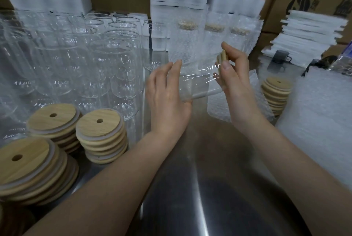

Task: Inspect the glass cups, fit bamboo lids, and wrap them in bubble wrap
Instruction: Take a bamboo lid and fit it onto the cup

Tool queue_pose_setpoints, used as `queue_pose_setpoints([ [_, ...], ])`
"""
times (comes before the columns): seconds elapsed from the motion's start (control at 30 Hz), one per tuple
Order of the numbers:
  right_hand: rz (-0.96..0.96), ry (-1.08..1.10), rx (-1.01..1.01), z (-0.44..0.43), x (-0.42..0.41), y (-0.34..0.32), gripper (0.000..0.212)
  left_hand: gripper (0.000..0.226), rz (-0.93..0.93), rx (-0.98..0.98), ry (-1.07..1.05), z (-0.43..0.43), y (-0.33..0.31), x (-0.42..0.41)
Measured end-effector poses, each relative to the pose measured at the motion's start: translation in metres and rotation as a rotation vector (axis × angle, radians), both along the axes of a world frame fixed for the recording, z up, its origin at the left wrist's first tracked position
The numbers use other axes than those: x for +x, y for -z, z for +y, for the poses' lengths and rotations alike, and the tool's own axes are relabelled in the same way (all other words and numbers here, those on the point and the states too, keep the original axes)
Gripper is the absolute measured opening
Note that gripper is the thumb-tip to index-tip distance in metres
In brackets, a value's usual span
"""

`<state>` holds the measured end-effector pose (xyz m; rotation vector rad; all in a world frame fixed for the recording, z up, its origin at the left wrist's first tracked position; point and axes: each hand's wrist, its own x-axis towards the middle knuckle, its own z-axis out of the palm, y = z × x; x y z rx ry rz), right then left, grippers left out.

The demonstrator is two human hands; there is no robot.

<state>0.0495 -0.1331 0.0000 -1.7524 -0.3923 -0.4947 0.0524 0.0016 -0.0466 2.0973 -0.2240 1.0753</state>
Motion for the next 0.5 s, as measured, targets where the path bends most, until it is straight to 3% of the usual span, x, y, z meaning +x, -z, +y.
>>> queue_pose_setpoints([
  [0.37, 0.034, -0.038, -0.047, -0.0037, 0.0041, 0.0008, 0.045, 0.082, 0.050, -0.020, -0.004, 0.0009, 0.0002, 0.0012],
  [0.5, 0.062, -0.112, 0.029, -0.0068, 0.0033, -0.0044, 0.040, 0.083, 0.101, -0.091, 0.027, -0.0002, -0.0011, 0.0034],
])
